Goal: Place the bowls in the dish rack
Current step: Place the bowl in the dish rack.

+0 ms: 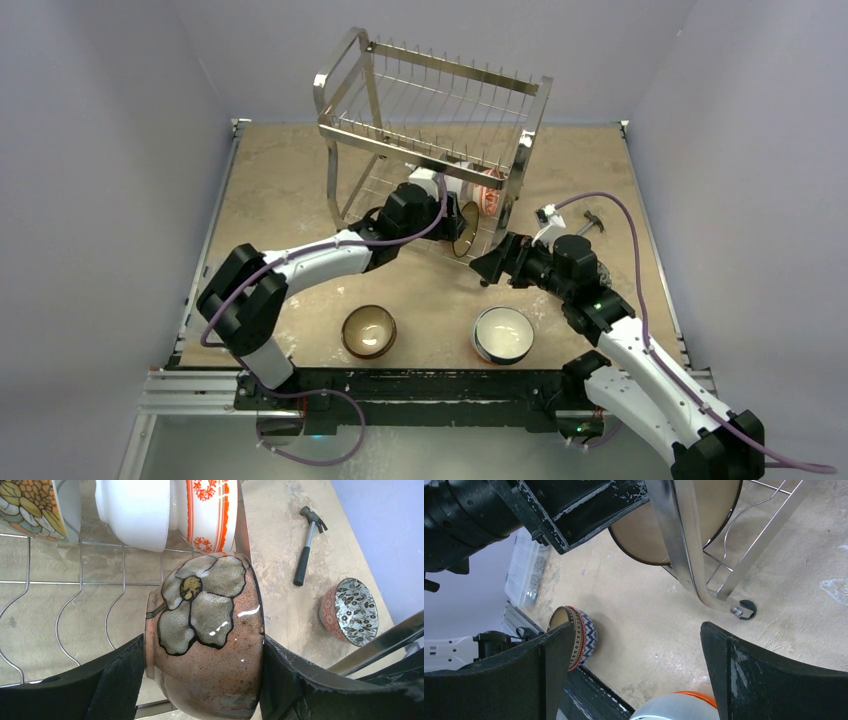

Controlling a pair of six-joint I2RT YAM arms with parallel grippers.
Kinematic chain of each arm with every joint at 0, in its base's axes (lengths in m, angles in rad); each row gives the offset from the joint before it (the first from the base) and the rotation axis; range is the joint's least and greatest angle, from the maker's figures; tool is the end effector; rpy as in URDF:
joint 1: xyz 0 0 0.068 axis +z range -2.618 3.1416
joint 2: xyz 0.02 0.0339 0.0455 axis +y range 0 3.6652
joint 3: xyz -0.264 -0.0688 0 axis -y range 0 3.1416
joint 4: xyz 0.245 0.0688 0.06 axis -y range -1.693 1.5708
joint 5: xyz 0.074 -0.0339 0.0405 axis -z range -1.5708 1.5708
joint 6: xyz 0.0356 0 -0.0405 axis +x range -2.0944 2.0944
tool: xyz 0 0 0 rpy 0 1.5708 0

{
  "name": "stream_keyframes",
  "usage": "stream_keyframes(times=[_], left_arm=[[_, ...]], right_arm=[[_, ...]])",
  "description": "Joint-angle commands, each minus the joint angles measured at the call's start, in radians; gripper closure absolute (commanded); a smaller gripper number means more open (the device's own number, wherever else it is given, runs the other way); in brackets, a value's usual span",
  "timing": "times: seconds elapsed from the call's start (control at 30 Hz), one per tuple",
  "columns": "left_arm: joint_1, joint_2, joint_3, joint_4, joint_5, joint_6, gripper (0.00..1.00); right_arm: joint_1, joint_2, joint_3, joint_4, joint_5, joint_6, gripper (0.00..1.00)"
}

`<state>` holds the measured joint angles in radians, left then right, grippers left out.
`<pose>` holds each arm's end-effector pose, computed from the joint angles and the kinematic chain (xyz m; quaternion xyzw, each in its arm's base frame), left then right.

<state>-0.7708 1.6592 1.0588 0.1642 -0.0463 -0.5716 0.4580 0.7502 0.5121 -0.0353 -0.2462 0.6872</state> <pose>0.2728 -0.2626 0.2413 0.0715 0.8402 -0.3188 0.4328 0.1608 0.0890 0.2647 0.0167 0.7941 0.4071 0.4509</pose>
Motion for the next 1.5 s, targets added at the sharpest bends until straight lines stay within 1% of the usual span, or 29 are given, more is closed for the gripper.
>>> stream_keyframes(times=[0.0, 0.2, 0.47, 0.73, 0.77, 0.83, 0.87, 0.93, 1.03, 1.17, 1.33, 1.47], left_arm=[[-0.029, -0.038, 0.037, 0.009, -0.062, 0.085, 1.0], [-0.071, -0.021, 0.053, -0.006, -0.106, 0.118, 1.0], [-0.144, 0.017, 0.12, -0.076, -0.177, 0.184, 1.0], [-0.156, 0.018, 0.13, -0.061, -0.116, 0.152, 1.0], [-0.157, 0.015, 0.129, -0.057, -0.109, 0.148, 0.99], [-0.156, 0.015, 0.129, -0.051, -0.097, 0.139, 0.94], [-0.156, 0.017, 0.128, -0.045, -0.093, 0.135, 0.93], [-0.157, 0.024, 0.128, -0.04, -0.087, 0.128, 0.95], [-0.163, 0.035, 0.13, -0.038, -0.096, 0.128, 1.0], [-0.171, 0.033, 0.144, -0.079, -0.172, 0.138, 1.0], [-0.195, 0.004, 0.153, -0.13, -0.347, 0.156, 1.0], [-0.204, -0.001, 0.157, -0.15, -0.398, 0.167, 1.0]], right_arm=[[0.002, -0.012, 0.044, -0.003, 0.019, -0.014, 0.03], [0.002, -0.012, 0.042, -0.004, 0.02, -0.015, 0.03], [0.002, -0.038, 0.051, -0.039, 0.054, -0.018, 0.03], [0.002, -0.085, 0.067, -0.102, 0.115, -0.011, 0.04], [0.002, -0.092, 0.068, -0.11, 0.123, -0.009, 0.04], [0.003, -0.108, 0.07, -0.121, 0.138, -0.005, 0.04], [0.002, -0.115, 0.071, -0.128, 0.145, -0.003, 0.04], [0.003, -0.127, 0.072, -0.139, 0.158, 0.001, 0.04], [0.002, -0.138, 0.073, -0.148, 0.169, 0.004, 0.04], [0.002, -0.14, 0.075, -0.155, 0.174, 0.005, 0.04], [0.002, -0.134, 0.072, -0.149, 0.173, 0.006, 0.04], [0.002, -0.126, 0.07, -0.14, 0.168, 0.006, 0.04]])
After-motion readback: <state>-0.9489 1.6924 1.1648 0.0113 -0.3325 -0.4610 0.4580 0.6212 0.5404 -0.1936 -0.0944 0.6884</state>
